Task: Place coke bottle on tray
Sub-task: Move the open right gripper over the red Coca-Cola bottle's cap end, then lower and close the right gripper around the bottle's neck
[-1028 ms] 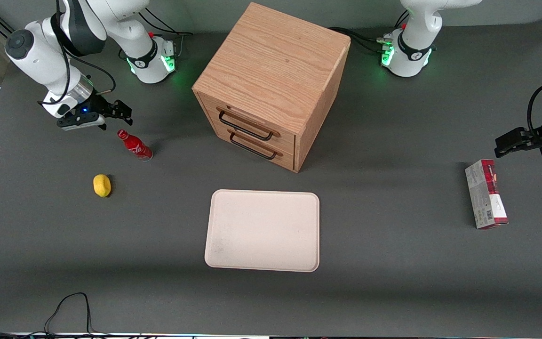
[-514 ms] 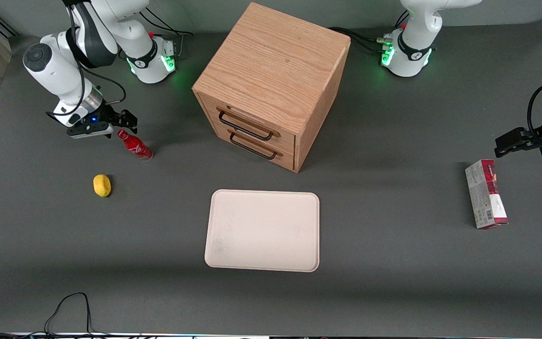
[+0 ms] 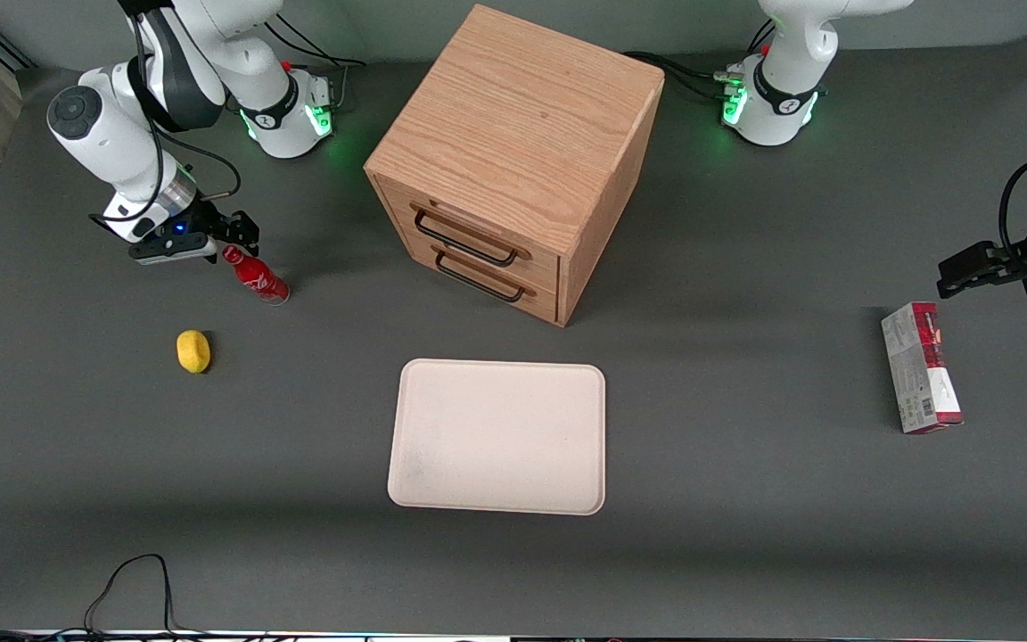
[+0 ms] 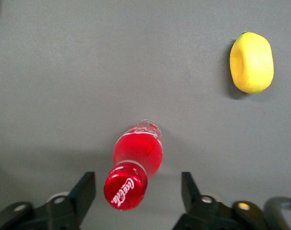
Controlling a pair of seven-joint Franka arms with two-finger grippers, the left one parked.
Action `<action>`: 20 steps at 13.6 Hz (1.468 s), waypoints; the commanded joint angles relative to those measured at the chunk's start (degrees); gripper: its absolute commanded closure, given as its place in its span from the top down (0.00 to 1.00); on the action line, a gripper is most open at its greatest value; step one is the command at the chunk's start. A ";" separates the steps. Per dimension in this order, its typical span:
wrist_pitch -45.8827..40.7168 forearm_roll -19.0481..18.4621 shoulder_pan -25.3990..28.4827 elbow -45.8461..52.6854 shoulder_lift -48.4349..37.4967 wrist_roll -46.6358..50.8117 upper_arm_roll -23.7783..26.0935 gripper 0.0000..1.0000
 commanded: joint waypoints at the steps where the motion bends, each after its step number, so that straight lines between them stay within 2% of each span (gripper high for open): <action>1: 0.71 -1.50 0.41 -1.55 -2.07 0.88 -0.24 0.26; 2: 0.54 -1.50 0.41 -1.64 -2.16 0.97 -0.24 0.06; 3: -0.16 -1.50 0.50 -1.55 -2.16 1.41 -0.24 0.00; 6: -0.78 -1.50 0.94 -1.55 -2.16 4.56 0.03 0.00; 8: -0.96 -1.50 3.66 -1.47 -2.16 6.67 -0.06 0.00; 11: -4.28 -1.42 4.89 0.28 -2.16 7.91 0.11 0.00; 14: -17.01 -1.33 5.42 9.40 -3.13 7.04 0.29 0.00; 17: -30.79 -0.28 9.10 21.95 -2.69 6.68 0.20 0.00; 20: -44.24 4.63 13.58 37.94 0.28 6.42 -0.23 0.00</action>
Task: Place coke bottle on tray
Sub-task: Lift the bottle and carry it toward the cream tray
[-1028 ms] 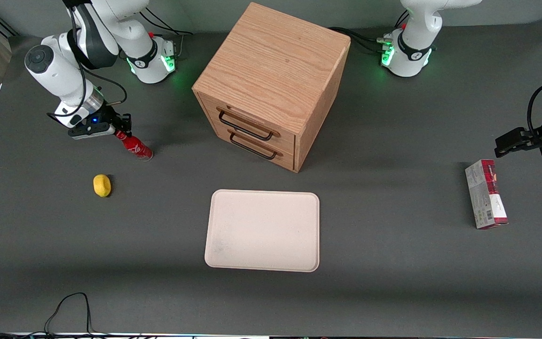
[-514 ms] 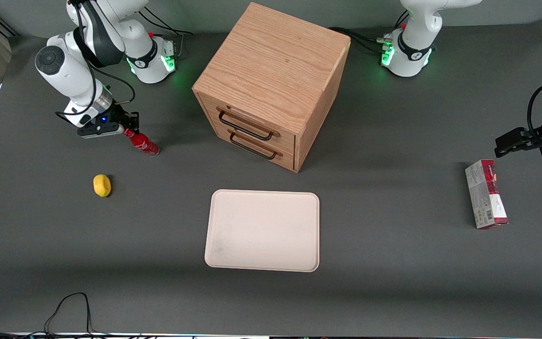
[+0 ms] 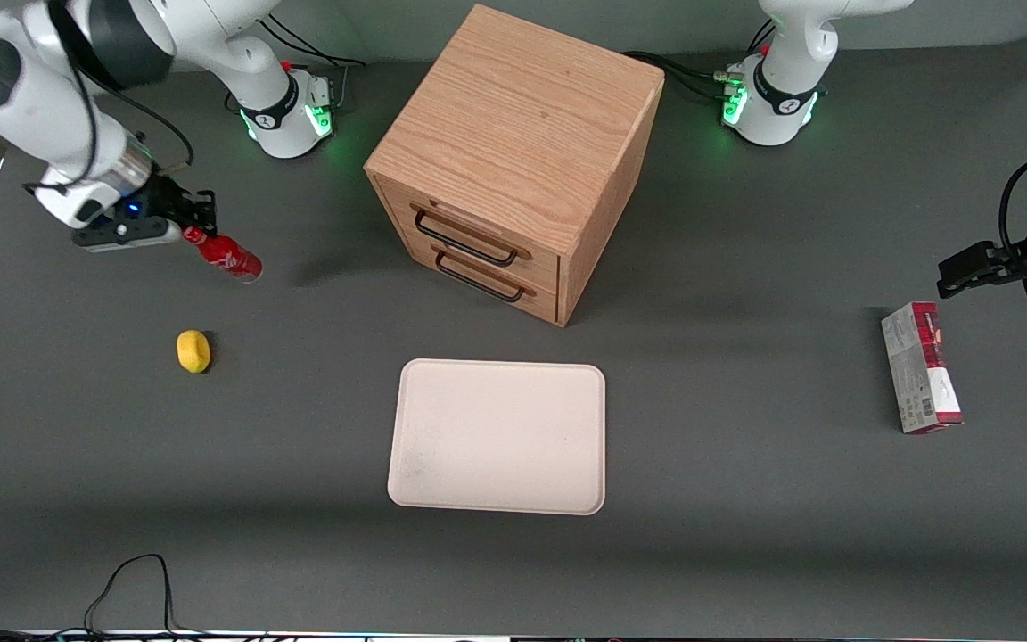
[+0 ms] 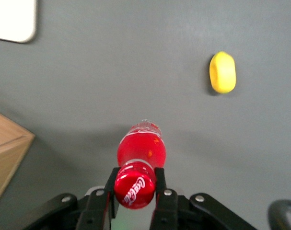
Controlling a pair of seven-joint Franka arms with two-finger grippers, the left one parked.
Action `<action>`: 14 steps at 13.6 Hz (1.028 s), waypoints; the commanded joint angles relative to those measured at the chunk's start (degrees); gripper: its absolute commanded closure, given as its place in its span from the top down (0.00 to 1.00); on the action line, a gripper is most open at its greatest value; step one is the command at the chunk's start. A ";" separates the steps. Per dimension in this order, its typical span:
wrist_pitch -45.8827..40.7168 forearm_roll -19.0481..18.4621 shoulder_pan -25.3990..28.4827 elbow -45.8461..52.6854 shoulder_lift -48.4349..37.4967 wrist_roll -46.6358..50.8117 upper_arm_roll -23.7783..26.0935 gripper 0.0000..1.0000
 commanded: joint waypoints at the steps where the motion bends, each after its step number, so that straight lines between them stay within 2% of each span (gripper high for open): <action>1: -12.82 5.40 3.90 17.02 5.59 -0.48 -0.81 0.00; 4: -21.97 8.67 3.82 33.64 13.32 -4.61 -0.98 0.00; 8: -29.64 9.64 3.12 49.93 23.70 -10.07 -2.03 0.00; 11: -29.91 16.56 0.93 56.43 31.16 -11.66 -2.22 0.00; 14: -30.97 21.58 -1.18 71.16 45.29 -11.83 -1.60 0.00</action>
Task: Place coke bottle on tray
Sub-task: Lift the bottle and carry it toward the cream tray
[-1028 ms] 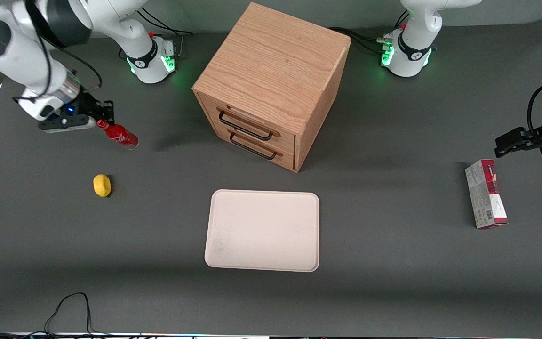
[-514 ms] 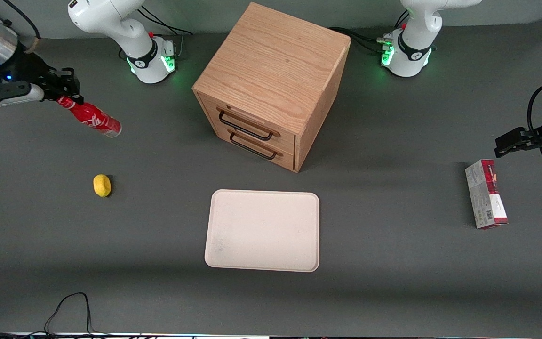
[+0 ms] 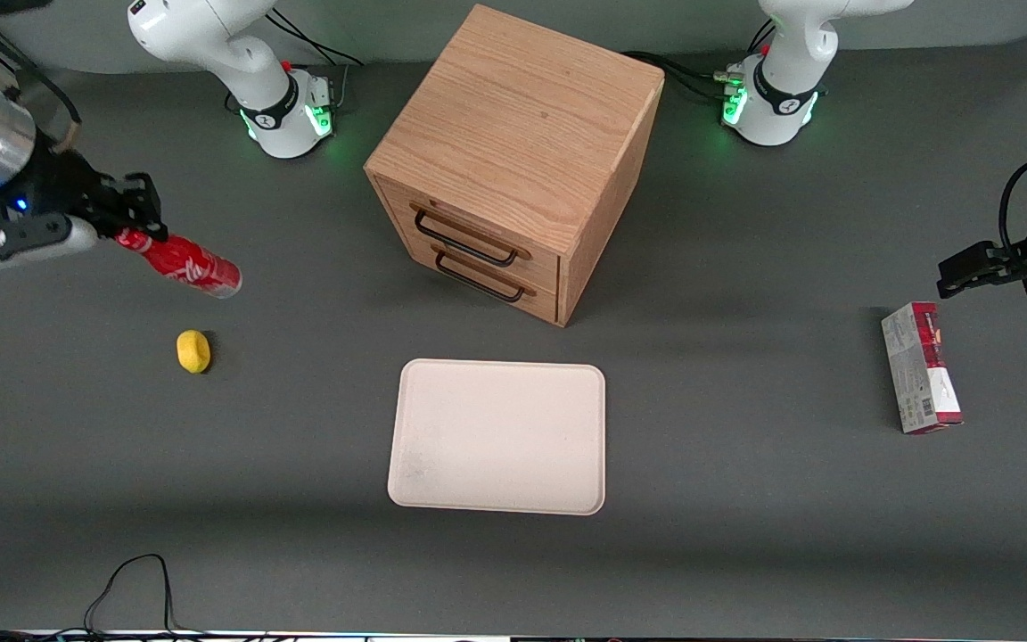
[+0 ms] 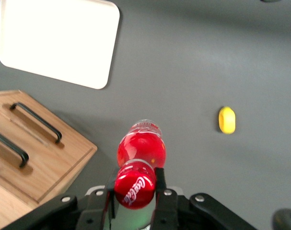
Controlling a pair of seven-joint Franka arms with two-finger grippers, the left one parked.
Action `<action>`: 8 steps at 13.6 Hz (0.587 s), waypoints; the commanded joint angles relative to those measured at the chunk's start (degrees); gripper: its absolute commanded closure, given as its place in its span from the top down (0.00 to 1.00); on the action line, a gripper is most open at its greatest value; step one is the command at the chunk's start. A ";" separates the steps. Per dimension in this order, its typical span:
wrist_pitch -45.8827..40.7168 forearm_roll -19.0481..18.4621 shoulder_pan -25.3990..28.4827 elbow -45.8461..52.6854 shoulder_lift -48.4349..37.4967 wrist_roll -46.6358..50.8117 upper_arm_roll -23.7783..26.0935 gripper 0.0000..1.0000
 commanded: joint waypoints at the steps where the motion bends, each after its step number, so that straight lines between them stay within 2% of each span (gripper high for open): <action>1: -3.69 6.65 -3.91 20.28 16.81 -1.99 0.40 0.00; 2: -3.60 10.08 -5.76 24.42 21.04 -1.99 1.62 0.00; 3: -2.82 11.76 -8.04 27.16 24.74 -1.91 3.55 0.00; 6: 2.97 11.78 -13.15 33.16 32.92 -0.86 14.00 0.00; 8: 8.07 11.61 -12.46 33.43 35.75 1.34 15.25 0.00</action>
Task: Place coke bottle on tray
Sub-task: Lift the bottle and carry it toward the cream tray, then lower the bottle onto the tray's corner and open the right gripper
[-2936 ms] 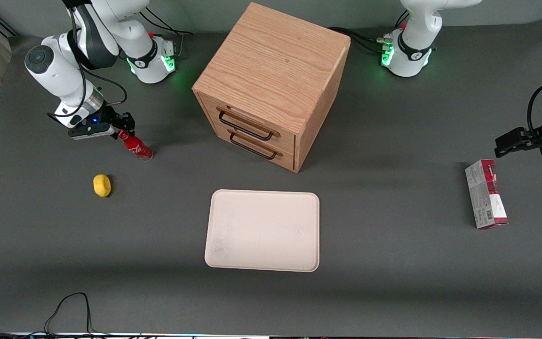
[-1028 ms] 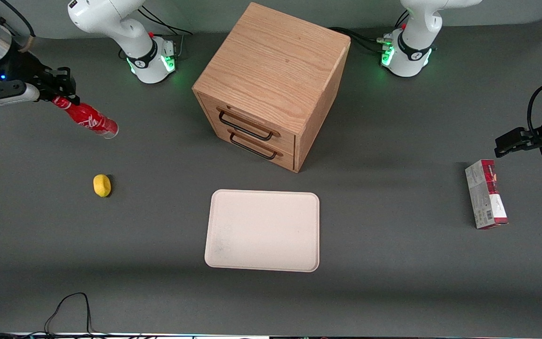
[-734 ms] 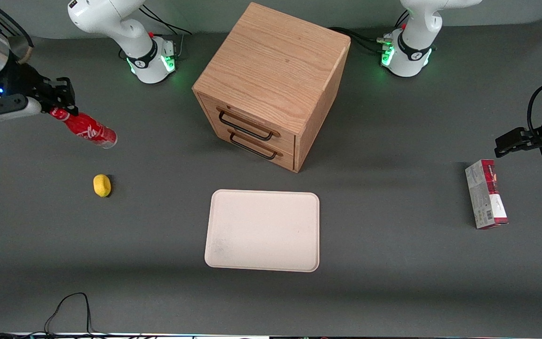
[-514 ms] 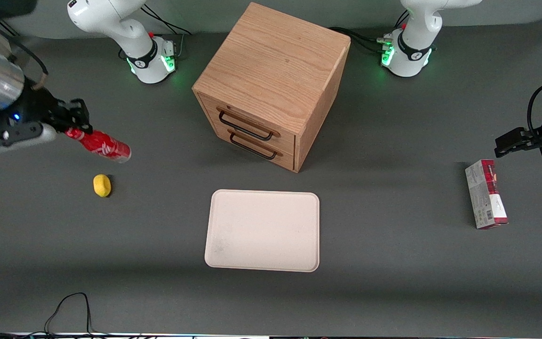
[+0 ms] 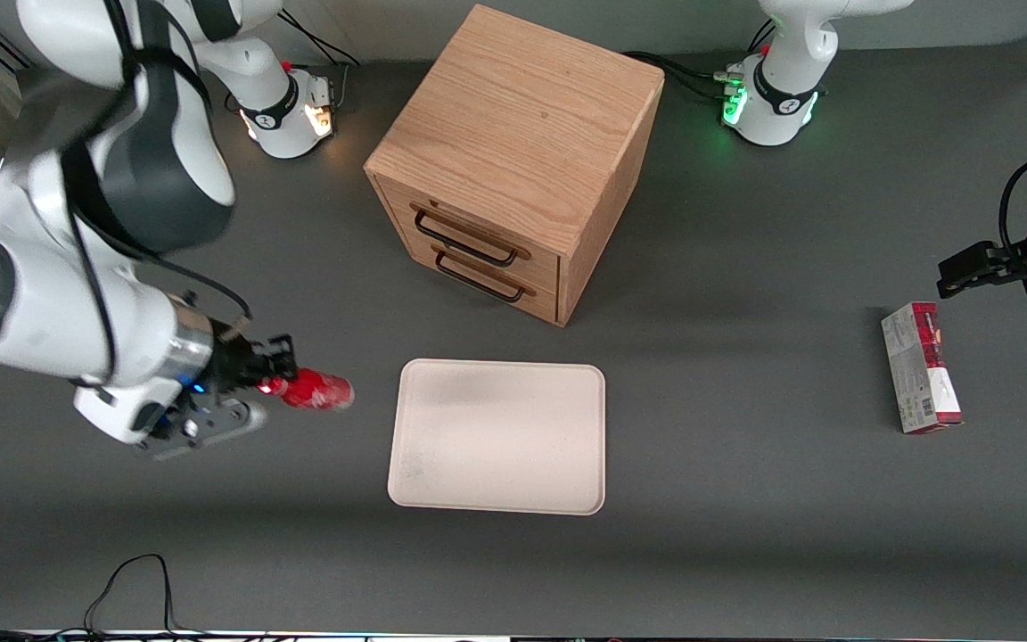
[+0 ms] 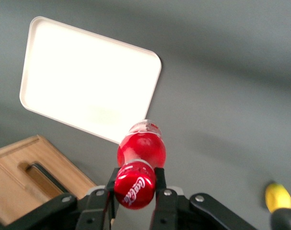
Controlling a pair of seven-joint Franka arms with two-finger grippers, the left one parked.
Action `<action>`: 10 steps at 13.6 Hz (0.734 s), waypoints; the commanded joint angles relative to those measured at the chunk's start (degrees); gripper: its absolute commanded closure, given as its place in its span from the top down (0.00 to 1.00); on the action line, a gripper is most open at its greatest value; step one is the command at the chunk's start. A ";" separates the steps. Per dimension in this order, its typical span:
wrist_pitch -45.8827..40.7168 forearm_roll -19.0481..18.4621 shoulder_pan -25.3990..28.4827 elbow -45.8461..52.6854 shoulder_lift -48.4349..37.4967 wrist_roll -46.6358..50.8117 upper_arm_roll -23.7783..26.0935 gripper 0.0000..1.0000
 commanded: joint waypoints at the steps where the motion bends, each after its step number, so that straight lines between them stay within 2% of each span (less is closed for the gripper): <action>1: 3.31 1.14 -0.15 6.02 5.27 1.53 1.62 0.00; 3: 6.39 0.88 0.64 6.11 7.20 1.62 1.79 0.00; 6: 11.83 -2.90 3.80 6.02 10.89 1.62 1.97 0.00; 10: 17.55 -3.08 4.43 6.02 15.11 3.37 1.97 0.00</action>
